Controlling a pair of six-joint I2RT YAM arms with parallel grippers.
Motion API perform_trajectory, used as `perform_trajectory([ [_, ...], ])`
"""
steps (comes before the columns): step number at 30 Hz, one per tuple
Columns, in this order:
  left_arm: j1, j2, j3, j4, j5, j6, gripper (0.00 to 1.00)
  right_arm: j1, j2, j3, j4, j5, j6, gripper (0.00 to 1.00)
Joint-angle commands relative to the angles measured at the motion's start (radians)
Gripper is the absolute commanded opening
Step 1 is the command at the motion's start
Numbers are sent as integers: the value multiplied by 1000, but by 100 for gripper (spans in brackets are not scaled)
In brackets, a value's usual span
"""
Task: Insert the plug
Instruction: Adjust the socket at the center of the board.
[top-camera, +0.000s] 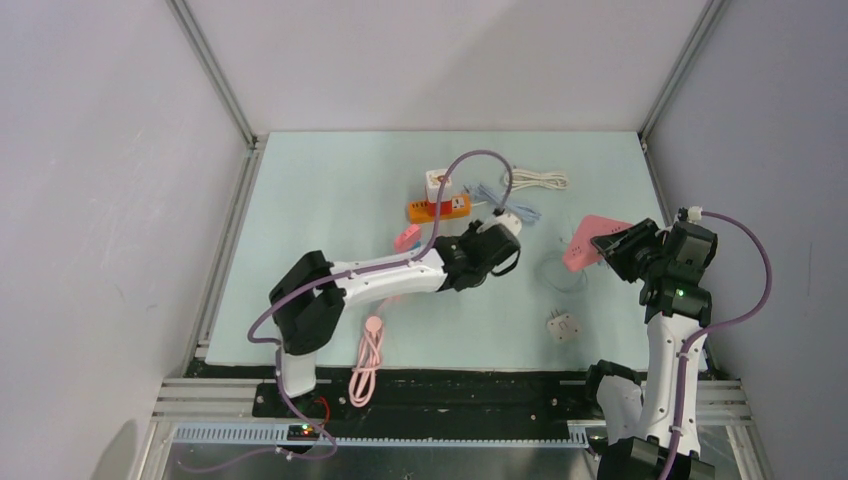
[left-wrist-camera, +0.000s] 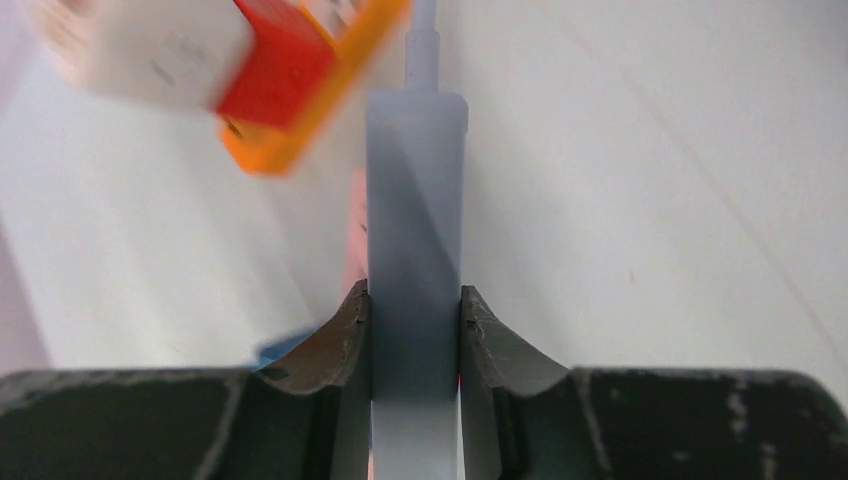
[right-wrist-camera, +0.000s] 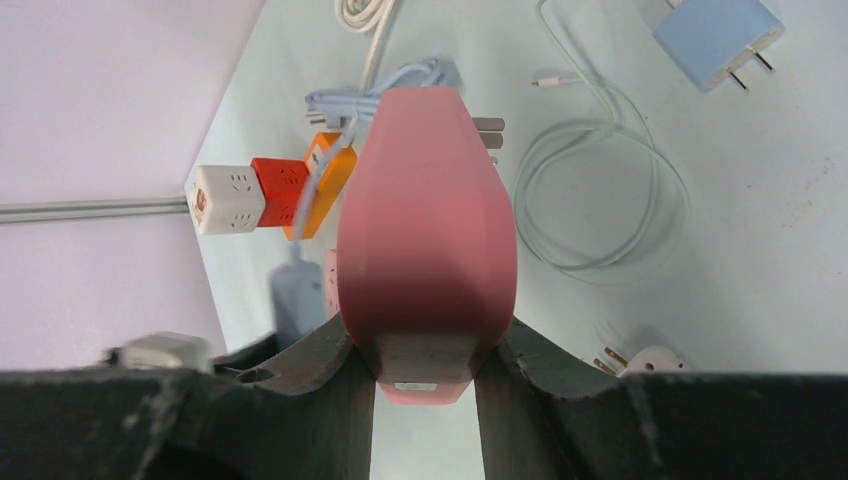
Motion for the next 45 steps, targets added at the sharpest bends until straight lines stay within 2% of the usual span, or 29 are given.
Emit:
perform_trajectory([
  [1, 1, 56, 225, 72, -298, 242, 0, -7, -22, 7, 59, -15, 7, 0],
  [7, -1, 163, 457, 184, -562, 495, 0, -15, -21, 7, 61, -23, 10, 0],
  [8, -1, 165, 455, 282, -590, 588, 0, -16, -24, 7, 61, -26, 10, 0],
  [9, -1, 158, 425, 446, -629, 643, 0, -21, -25, 7, 60, -28, 8, 0],
  [10, -6, 152, 407, 513, -633, 750, 0, -23, -26, 7, 59, -29, 7, 0],
  [11, -12, 145, 378, 613, -620, 794, 0, -27, -26, 7, 58, -30, 7, 0],
  [14, -45, 166, 334, 708, -571, 933, 0, -32, -23, 7, 59, -39, 7, 0],
  [18, -68, 228, 269, 767, -561, 984, 0, -38, -26, 7, 58, -46, 8, 0],
  [26, -107, 254, 118, 741, -525, 886, 0, -45, -27, 7, 61, -66, 12, 0],
  [28, -118, 250, 103, 663, -497, 794, 0, -47, -29, 7, 60, -72, 13, 0],
  [29, -121, 249, 116, 555, -481, 749, 0, -48, -31, 7, 59, -73, 14, 0],
  [30, -121, 245, 124, 504, -450, 658, 0, -49, -31, 7, 56, -74, 14, 0],
  [32, -124, 241, 121, 400, -424, 576, 0, -50, -35, 7, 54, -73, 15, 0],
  [45, -155, 294, 104, 150, -290, 200, 0, -52, -34, 7, 34, -89, 12, 0],
])
